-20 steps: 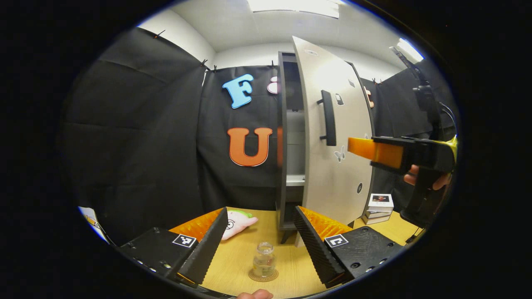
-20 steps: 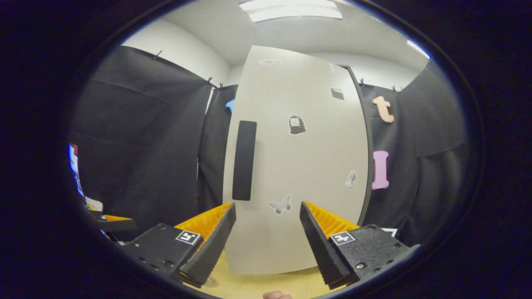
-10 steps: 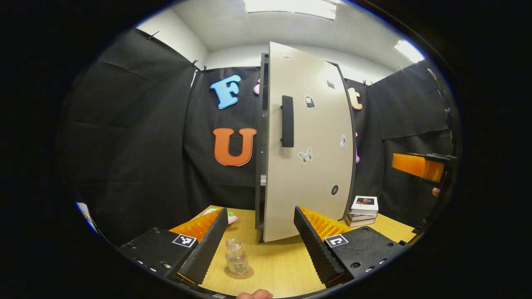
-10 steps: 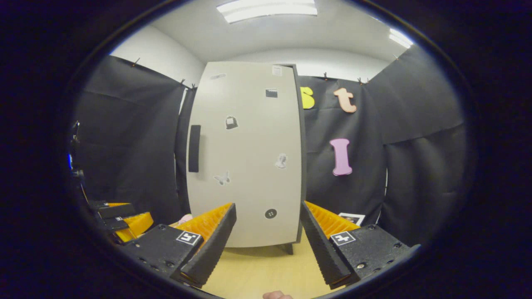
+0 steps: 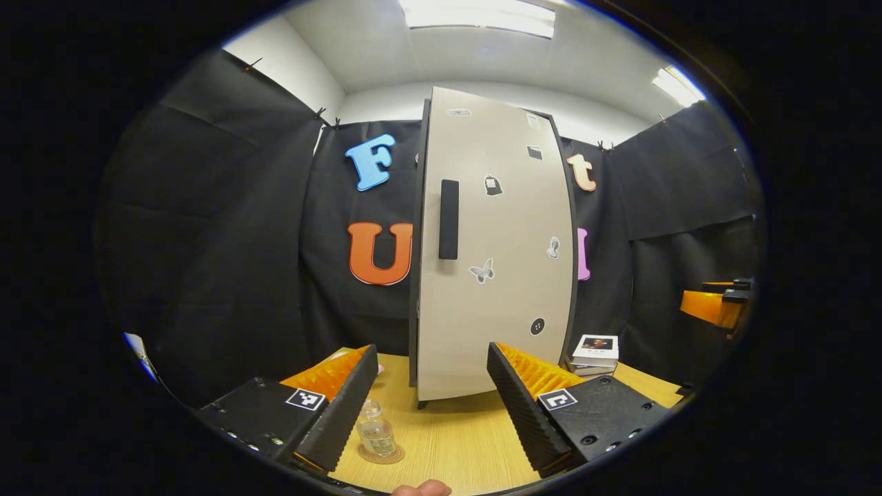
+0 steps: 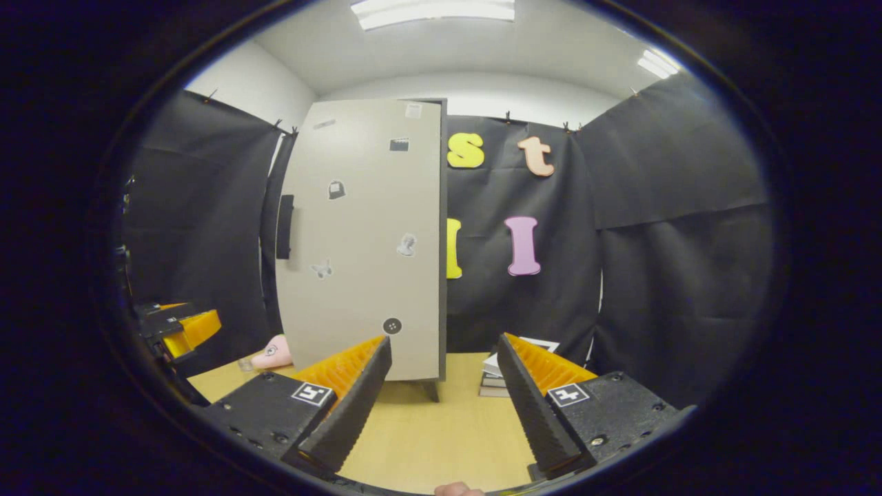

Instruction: Open the cabinet door with the right hand, grasp the bottle in the cabinet with the left hand and place it on the coaster, then close the cabinet door with the right hand.

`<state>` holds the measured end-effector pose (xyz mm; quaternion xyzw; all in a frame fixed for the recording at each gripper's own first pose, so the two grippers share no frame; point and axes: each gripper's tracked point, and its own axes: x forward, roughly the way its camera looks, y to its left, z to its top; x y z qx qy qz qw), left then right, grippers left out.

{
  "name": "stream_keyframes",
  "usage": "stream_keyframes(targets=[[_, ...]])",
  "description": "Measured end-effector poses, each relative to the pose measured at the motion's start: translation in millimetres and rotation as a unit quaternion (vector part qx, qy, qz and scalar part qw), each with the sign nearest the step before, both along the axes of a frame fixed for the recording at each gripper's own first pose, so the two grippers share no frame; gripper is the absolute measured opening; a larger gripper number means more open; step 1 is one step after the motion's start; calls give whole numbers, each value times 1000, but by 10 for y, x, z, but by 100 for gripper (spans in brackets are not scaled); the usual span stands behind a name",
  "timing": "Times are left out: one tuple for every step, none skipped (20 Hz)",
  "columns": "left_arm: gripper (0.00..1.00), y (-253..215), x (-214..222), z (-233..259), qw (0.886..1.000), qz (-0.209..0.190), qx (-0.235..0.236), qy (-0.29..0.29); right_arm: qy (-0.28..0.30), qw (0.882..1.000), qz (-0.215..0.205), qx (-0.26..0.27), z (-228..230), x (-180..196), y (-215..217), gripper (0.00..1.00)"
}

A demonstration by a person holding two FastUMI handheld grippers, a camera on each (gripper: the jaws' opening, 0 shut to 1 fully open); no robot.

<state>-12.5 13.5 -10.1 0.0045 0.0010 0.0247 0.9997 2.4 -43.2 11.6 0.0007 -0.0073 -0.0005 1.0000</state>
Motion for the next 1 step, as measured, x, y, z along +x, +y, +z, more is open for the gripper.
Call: stream_keyframes(targets=[[96, -2, -2, -3, 1000, 1, -1, 1, -1, 1000, 3, 8, 21, -4, 5, 98]])
